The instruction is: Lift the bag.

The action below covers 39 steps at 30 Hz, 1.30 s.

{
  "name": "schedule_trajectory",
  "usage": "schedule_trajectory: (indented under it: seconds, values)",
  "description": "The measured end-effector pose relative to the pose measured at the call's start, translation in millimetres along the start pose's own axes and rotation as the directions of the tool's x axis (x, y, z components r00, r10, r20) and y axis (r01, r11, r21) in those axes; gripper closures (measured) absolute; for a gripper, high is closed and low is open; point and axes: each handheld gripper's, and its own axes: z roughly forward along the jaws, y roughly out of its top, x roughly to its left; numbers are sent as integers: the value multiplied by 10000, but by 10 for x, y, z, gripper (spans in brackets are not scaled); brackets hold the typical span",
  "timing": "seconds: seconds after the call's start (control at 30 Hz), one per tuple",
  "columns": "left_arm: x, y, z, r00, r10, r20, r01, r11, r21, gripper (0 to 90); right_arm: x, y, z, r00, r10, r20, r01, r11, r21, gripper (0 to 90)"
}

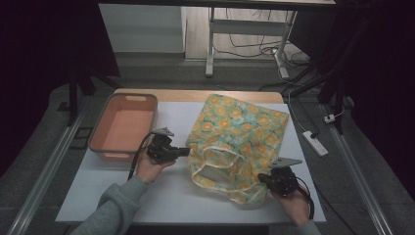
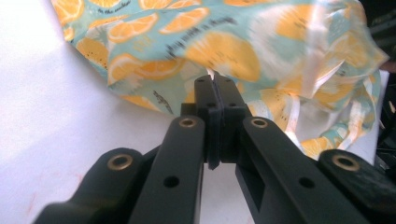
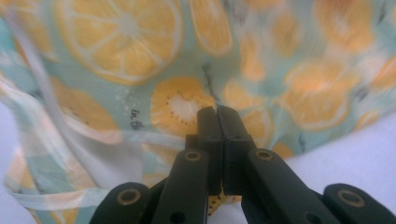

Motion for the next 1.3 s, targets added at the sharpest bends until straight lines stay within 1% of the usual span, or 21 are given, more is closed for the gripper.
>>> schedule_trajectory:
  seconds: [0.07,0.13,0.23,0.33,0.4,0.47,0.53,0.6,0.63,0.67,0.7,0.83,0.9,0.93,1.03,1.07,1.17,1.2,1.23,1.27,1.3]
  values:
    - [-11,-17,-78,10000,93,10,-93,9998,-168,896,5,48,-87,10000,-51,0,51,9978,-663,899]
    - [-24,-25,-162,9999,127,88,-123,9992,-387,896,-2,95,-182,10000,17,-70,-26,9906,-1367,900]
    - [-47,-26,-325,9997,196,170,-180,9958,-892,896,-1,160,-327,9999,-89,89,107,9733,-2293,900]
    - [-50,-17,-517,9995,125,306,-79,9896,-1439,897,3,219,-457,9998,-153,81,171,9496,-3131,900]
    - [-40,-20,-618,9993,75,359,-14,9859,-1673,897,15,266,-524,9998,-174,127,207,9387,-3442,900]
    - [-19,-31,-630,9995,-34,314,84,9867,-1624,896,30,313,-548,9996,-265,124,291,9359,-3512,900]
    - [-13,-46,-552,9998,-137,120,154,9885,-1503,894,31,332,-535,9995,-292,109,312,9357,-3515,900]
    - [-39,-48,-424,10000,-36,-47,30,9928,-1198,874,22,324,-504,9998,-222,-14,203,9376,-3470,900]
    - [-56,-43,-349,9999,85,72,-78,9955,-940,740,15,315,-487,9998,-187,-44,160,9388,-3440,900]
    - [-89,-43,-275,9998,196,-18,-196,9969,-762,628,5,305,-474,9999,-150,-51,123,9405,-3395,900]
    - [-124,-43,-205,9993,320,-218,-332,9976,-600,563,-3,297,-465,9999,-100,-101,60,9420,-3355,900]
    - [-187,-22,43,9967,547,-599,-548,9985,1,365,-28,278,-444,9999,-39,-127,-5,9440,-3300,900]
    - [-176,-7,157,9964,549,-648,-522,9978,415,350,-36,268,-434,9999,-26,-165,-30,9451,-3269,900]
    - [-170,-3,213,9949,572,-835,-524,9969,579,335,-37,263,-428,9999,-10,-172,-47,9452,-3264,900]
    - [-141,19,384,9871,815,-1381,-679,9926,1006,300,-37,247,-407,9997,2,-229,-74,9478,-3187,900]
    - [-125,29,441,9817,873,-1692,-688,9913,1123,281,-36,243,-401,9997,13,-250,-92,9484,-3170,900]
    - [-51,46,614,9684,829,-2351,-520,9895,1347,268,-33,241,-393,9996,26,-276,-112,9486,-3162,900]
    - [-27,48,670,9658,772,-2475,-424,9888,1431,264,-32,241,-392,9996,15,-270,-100,9490,-3152,900]
    - [-2,49,720,9652,693,-2523,-322,9884,1483,272,-32,241,-390,9996,25,-288,-115,9490,-3151,900]
    - [18,49,762,9620,700,-2639,-293,9875,1549,295,-31,240,-387,9996,30,-295,-121,9492,-3145,900]
    - [32,52,796,9562,762,-2828,-297,9858,1653,317,-31,238,-382,9995,38,-314,-135,9490,-3149,900]
